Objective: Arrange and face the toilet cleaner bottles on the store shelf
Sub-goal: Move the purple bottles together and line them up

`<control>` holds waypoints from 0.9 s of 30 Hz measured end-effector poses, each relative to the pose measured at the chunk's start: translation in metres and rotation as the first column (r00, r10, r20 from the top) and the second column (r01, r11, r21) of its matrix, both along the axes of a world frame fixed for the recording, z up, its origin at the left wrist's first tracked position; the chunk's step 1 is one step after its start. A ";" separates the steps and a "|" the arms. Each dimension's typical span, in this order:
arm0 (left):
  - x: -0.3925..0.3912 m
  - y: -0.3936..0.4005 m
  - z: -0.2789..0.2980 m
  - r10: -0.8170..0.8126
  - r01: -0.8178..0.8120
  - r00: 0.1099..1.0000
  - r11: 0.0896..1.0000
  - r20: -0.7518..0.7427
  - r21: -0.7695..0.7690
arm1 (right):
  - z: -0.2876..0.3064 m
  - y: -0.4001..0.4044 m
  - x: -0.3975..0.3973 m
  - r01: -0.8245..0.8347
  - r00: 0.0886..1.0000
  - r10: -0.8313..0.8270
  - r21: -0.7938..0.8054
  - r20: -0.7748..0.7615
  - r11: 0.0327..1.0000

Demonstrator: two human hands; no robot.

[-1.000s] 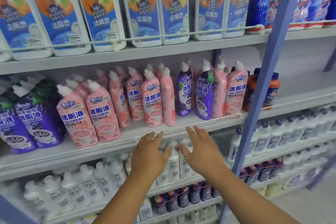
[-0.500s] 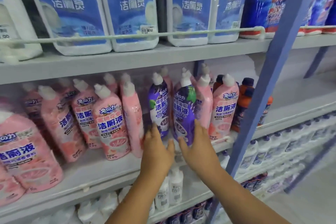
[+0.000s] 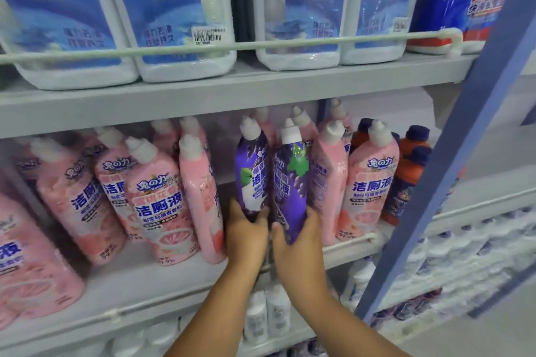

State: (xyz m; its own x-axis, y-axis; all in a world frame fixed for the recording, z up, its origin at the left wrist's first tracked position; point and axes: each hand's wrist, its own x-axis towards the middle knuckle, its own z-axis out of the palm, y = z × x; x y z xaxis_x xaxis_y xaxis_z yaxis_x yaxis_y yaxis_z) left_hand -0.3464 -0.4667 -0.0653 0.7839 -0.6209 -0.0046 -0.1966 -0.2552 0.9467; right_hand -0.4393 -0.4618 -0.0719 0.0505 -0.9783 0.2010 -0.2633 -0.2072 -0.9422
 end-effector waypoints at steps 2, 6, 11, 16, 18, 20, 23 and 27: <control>-0.003 0.002 -0.003 -0.009 0.009 0.999 1.000 0.047 -0.016 | 0.006 -0.005 0.002 0.023 1.000 -0.023 -0.001 0.021 1.000; -0.006 0.006 -0.001 0.012 -0.007 0.993 0.999 0.114 -0.040 | 0.012 -0.011 0.005 0.043 0.999 -0.042 -0.029 0.028 0.999; -0.004 0.013 0.004 -0.016 0.026 0.994 0.996 0.113 -0.089 | 0.016 -0.009 0.000 -0.002 0.998 0.005 -0.056 0.062 0.998; -0.007 0.029 0.011 -0.020 0.051 0.984 0.984 0.179 -0.170 | 0.028 0.000 -0.021 -0.076 0.987 0.091 -0.115 0.133 0.990; -0.011 0.038 0.015 -0.023 0.066 0.979 0.976 0.204 -0.206 | 0.032 0.002 -0.033 -0.117 0.978 0.137 -0.129 0.159 0.985; -0.016 0.049 0.020 -0.022 0.071 0.976 0.973 0.218 -0.220 | 0.034 0.005 -0.045 -0.168 0.960 0.191 -0.127 0.205 0.978; -0.024 0.071 0.031 -0.023 0.079 0.977 0.963 0.211 -0.258 | 0.041 0.010 -0.062 -0.298 0.905 0.318 -0.114 0.282 0.948; -0.029 0.113 0.041 -0.020 0.065 0.989 0.948 0.145 -0.311 | 0.049 0.020 -0.074 -0.458 0.837 0.469 -0.110 0.282 0.882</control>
State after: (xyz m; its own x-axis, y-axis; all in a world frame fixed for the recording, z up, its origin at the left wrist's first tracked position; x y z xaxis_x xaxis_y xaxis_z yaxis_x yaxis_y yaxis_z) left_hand -0.3754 -0.3536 -0.0240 0.7359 -0.6056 0.3027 -0.3356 0.0621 0.9400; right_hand -0.5135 -0.4420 -0.0231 0.4295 -0.8468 0.3136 0.1573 -0.2718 -0.9494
